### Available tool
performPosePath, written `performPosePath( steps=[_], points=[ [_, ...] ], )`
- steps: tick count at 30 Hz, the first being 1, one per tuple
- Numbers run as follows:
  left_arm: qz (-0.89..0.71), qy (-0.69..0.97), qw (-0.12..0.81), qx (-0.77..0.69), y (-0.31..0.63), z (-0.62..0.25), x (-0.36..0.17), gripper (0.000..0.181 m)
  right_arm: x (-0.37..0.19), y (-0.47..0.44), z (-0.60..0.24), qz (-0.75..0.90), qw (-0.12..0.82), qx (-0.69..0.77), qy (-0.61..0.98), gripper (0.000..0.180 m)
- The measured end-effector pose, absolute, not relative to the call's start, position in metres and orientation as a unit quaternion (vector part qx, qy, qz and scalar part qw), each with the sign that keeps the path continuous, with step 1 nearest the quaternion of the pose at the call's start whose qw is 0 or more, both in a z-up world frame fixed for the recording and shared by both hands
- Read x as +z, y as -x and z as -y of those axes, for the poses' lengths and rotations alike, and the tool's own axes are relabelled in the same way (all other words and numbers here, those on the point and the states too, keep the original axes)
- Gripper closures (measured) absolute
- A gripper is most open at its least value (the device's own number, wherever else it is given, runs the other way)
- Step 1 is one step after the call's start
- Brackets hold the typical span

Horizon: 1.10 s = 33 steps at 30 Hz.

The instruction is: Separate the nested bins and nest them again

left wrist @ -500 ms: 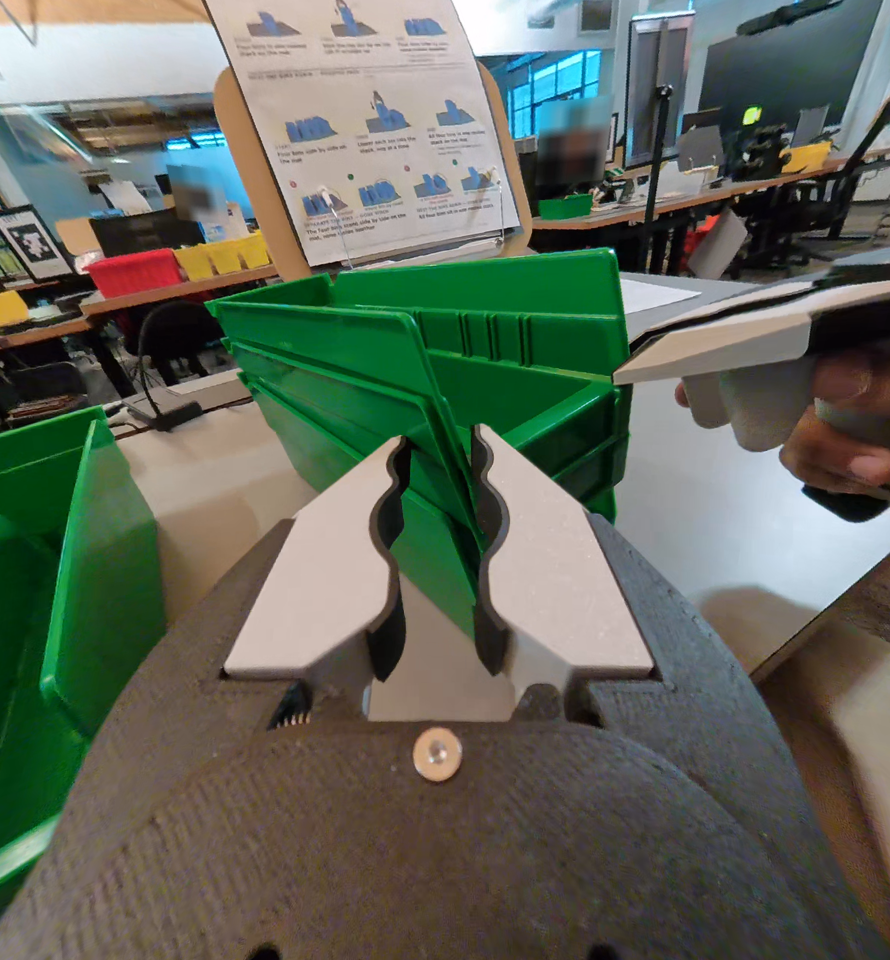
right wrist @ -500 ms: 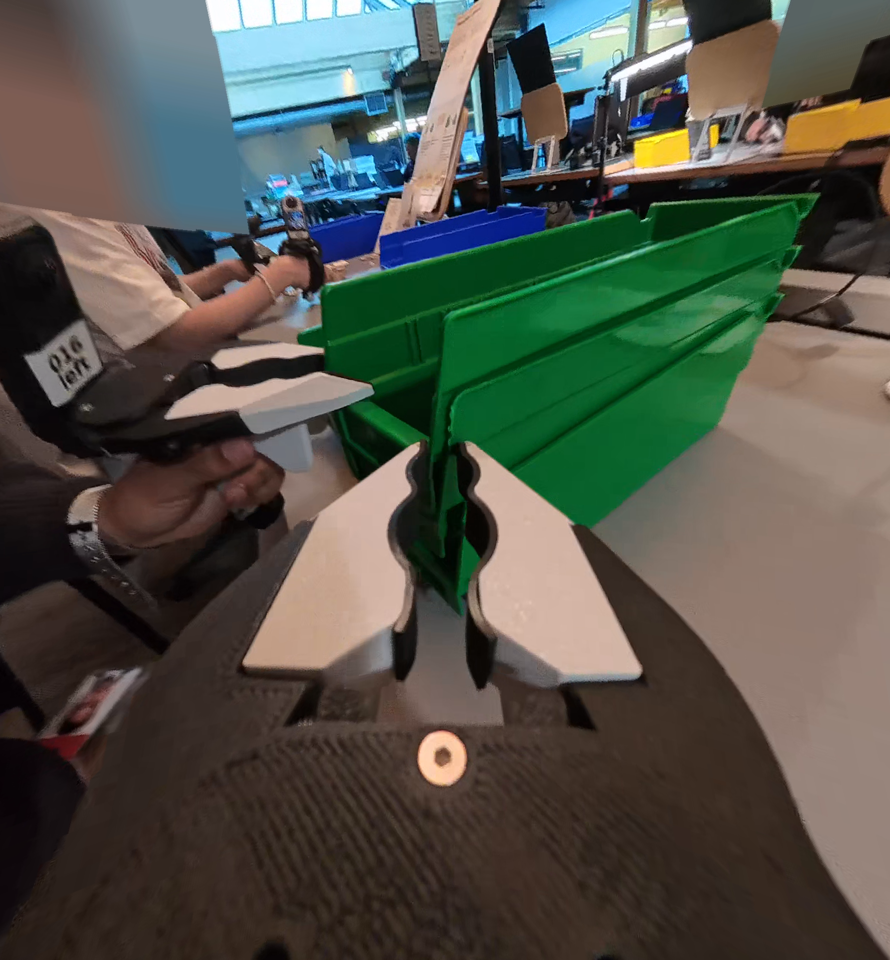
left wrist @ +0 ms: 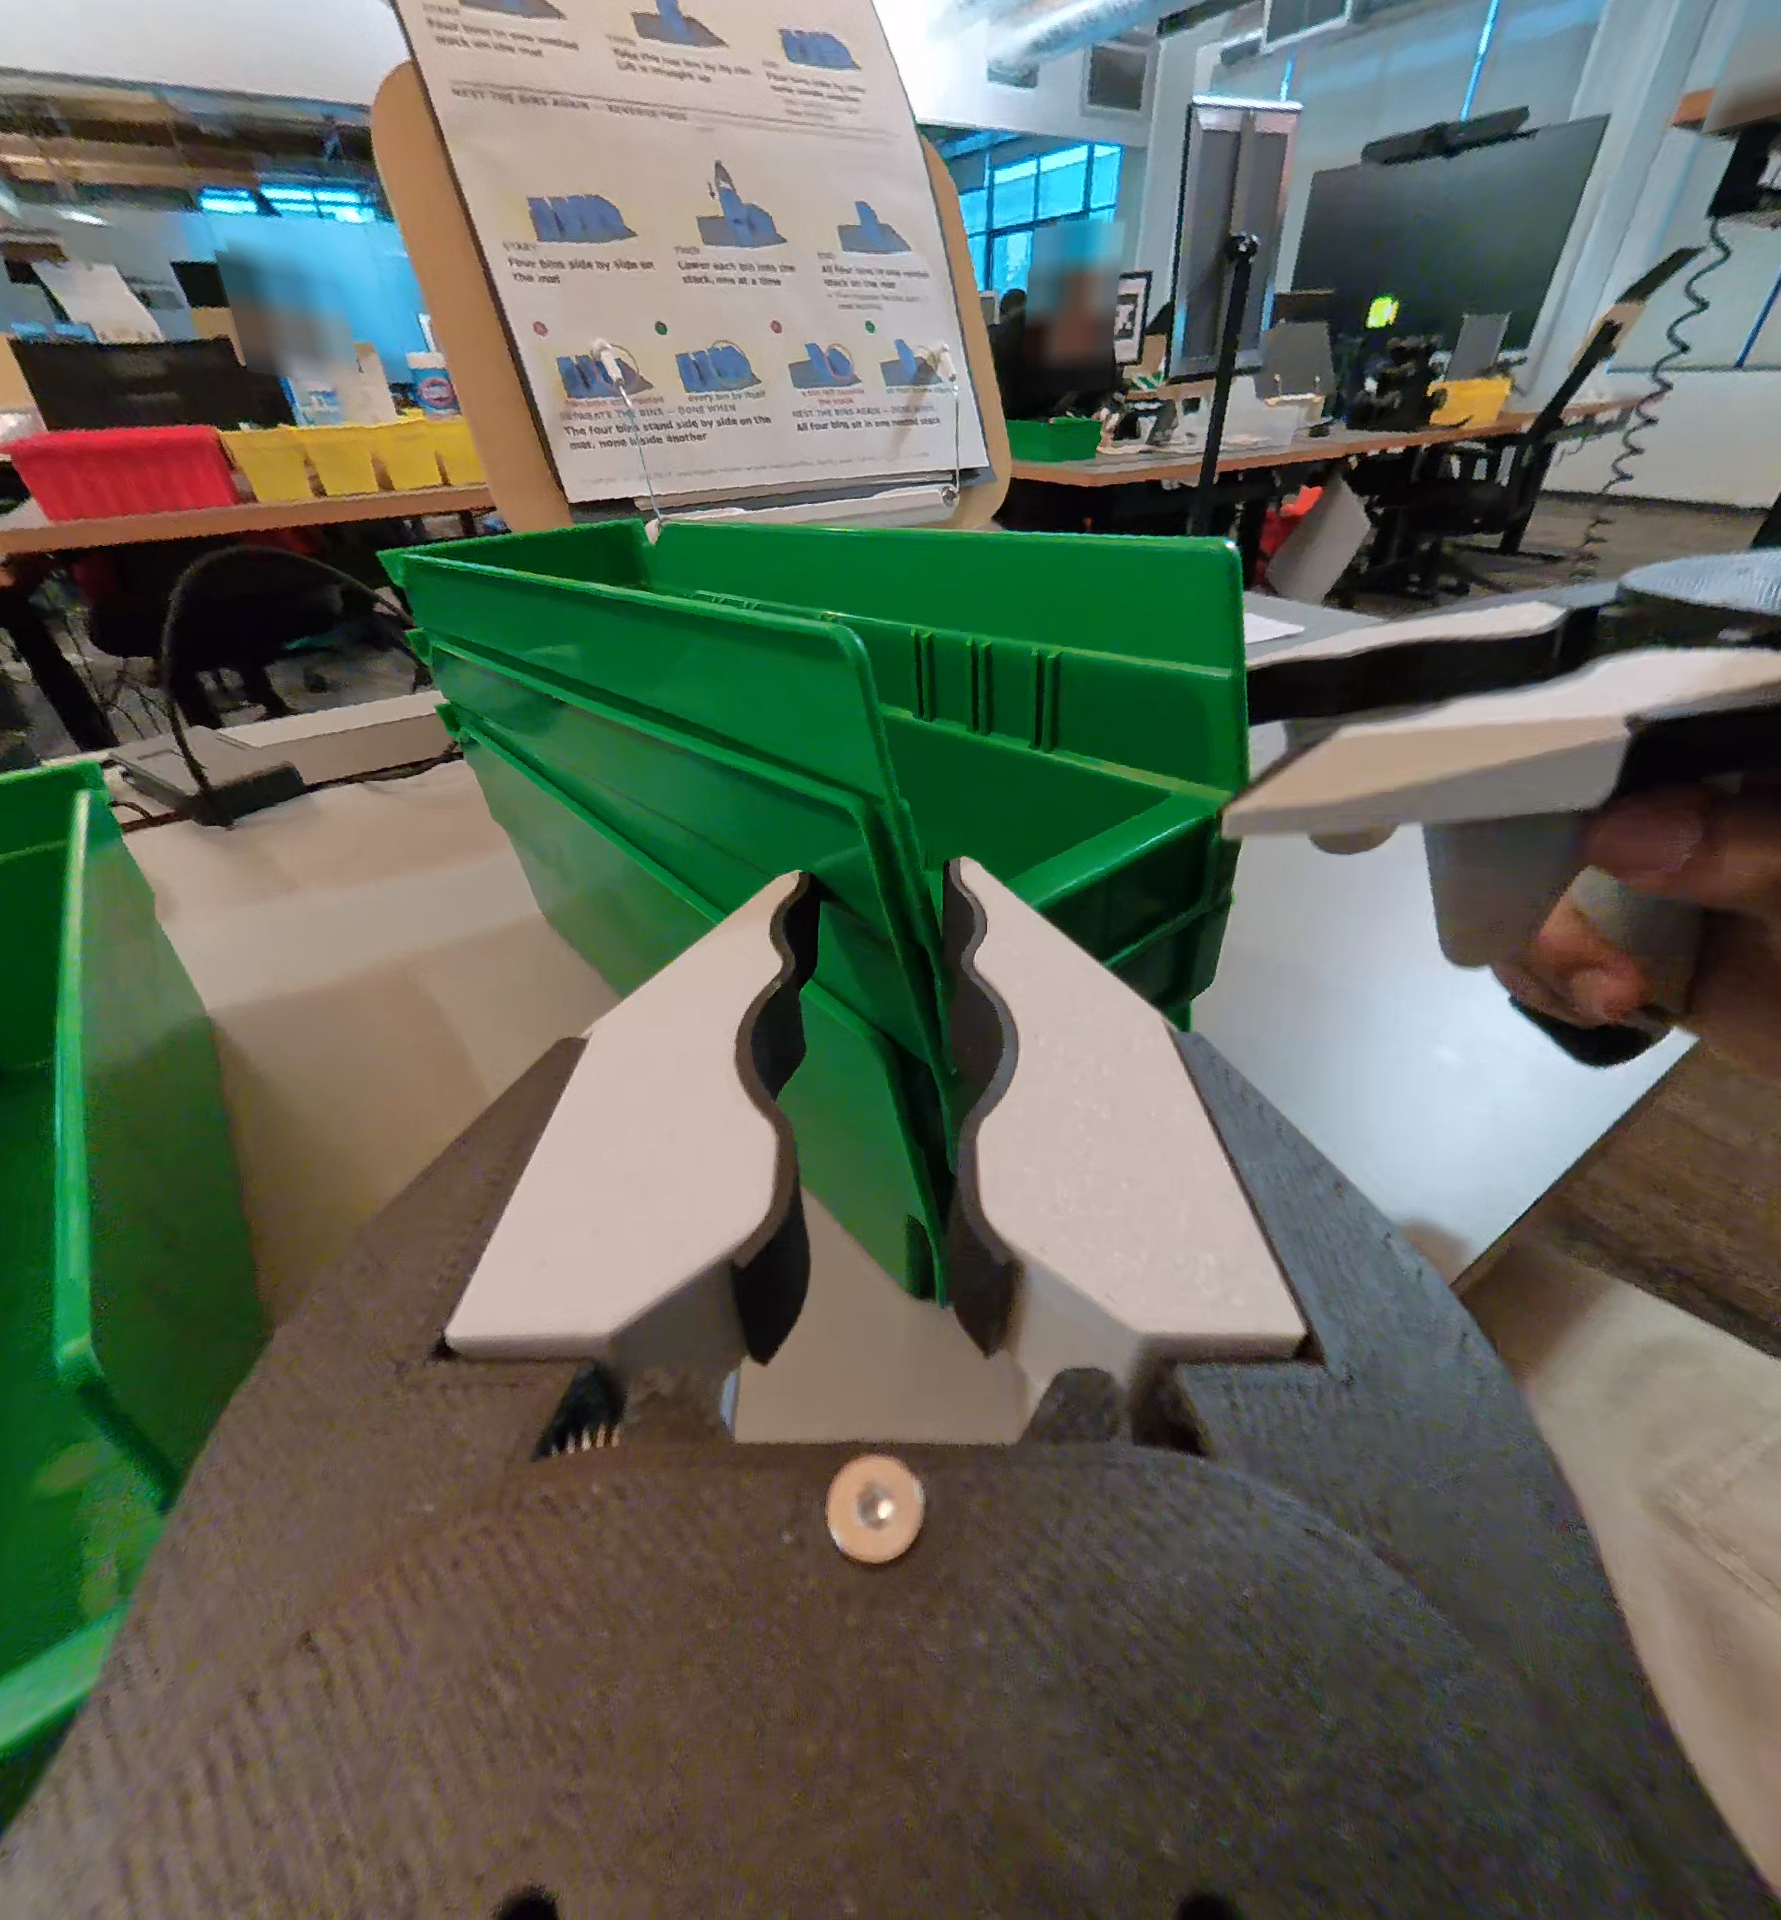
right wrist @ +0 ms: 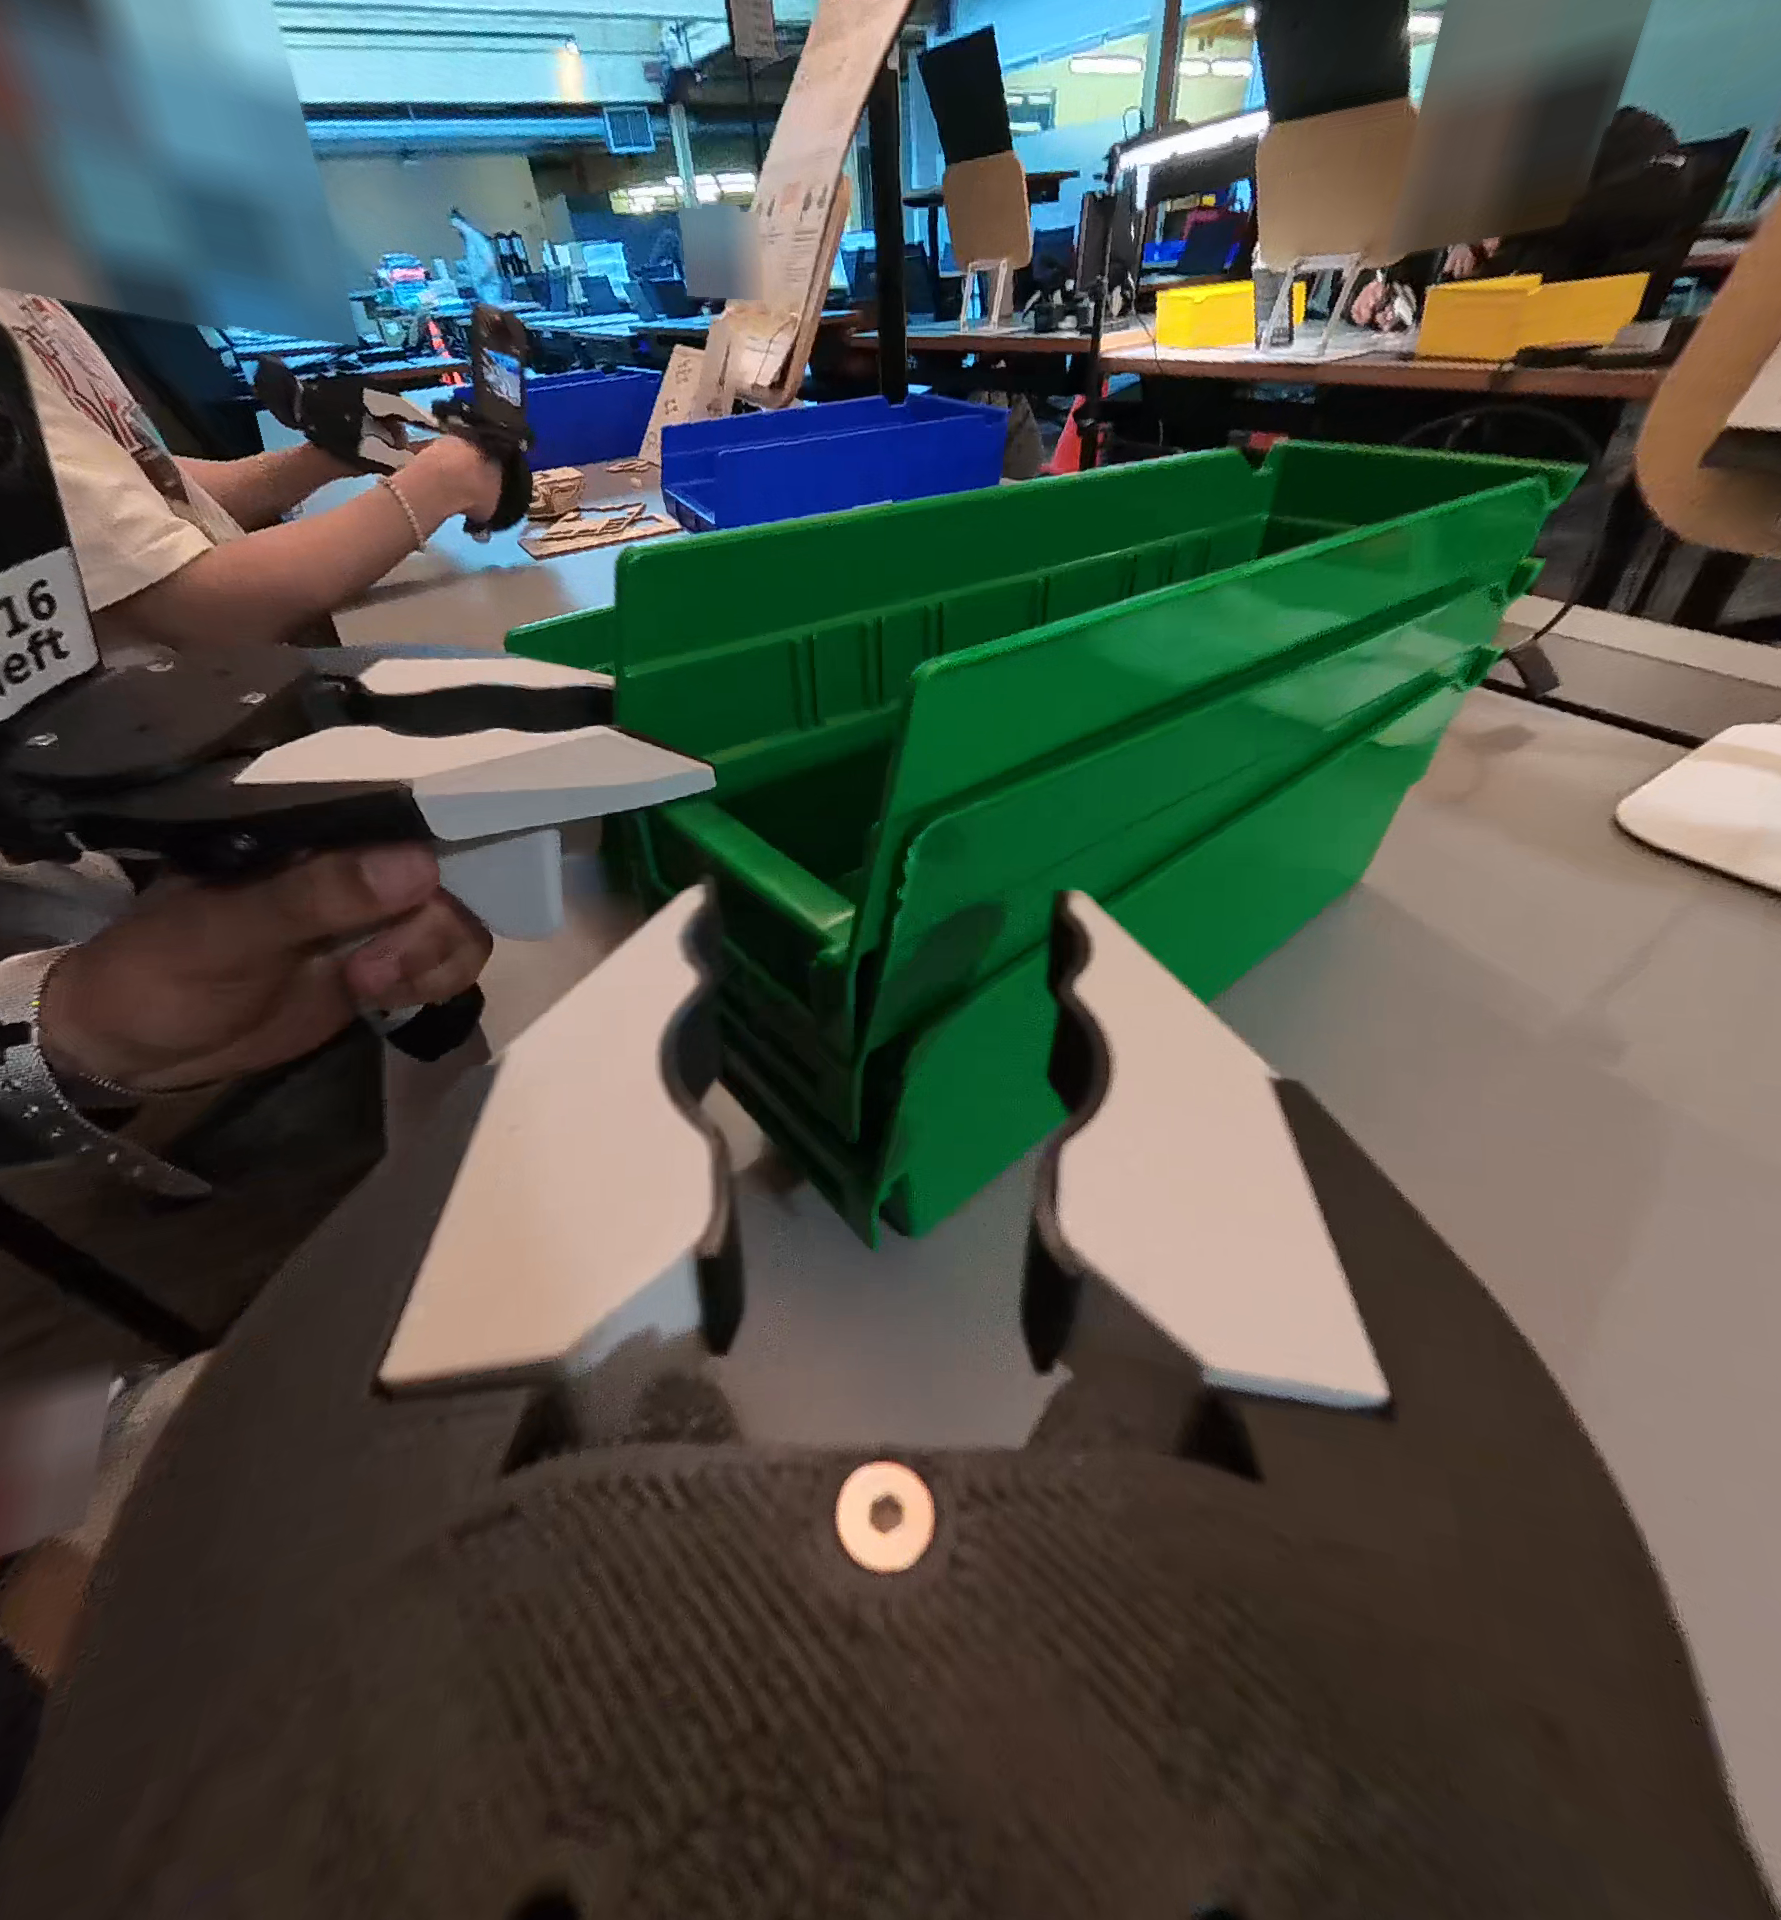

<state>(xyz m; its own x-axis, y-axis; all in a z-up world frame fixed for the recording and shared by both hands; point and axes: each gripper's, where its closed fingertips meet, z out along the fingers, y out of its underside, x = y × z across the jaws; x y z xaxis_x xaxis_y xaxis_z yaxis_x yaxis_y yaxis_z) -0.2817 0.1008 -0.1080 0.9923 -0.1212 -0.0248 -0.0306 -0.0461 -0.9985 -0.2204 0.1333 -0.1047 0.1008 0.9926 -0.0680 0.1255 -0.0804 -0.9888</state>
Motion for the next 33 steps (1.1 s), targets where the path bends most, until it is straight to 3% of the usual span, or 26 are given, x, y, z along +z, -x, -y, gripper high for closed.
performPosePath(
  steps=[4,21,33],
  points=[
    [-0.053,0.727,0.684,-0.036,0.282,-0.101,-0.108,0.157,-0.112,0.231,-0.132,0.486,0.476,0.436,0.589,0.133],
    [-0.018,0.728,0.678,-0.101,0.281,-0.107,-0.110,0.140,-0.096,0.225,-0.134,0.441,0.461,0.489,0.594,0.136],
    [-0.017,0.733,0.673,-0.100,0.282,-0.104,-0.112,0.147,-0.104,0.229,-0.133,0.451,0.451,0.475,0.606,0.137]
  ],
)
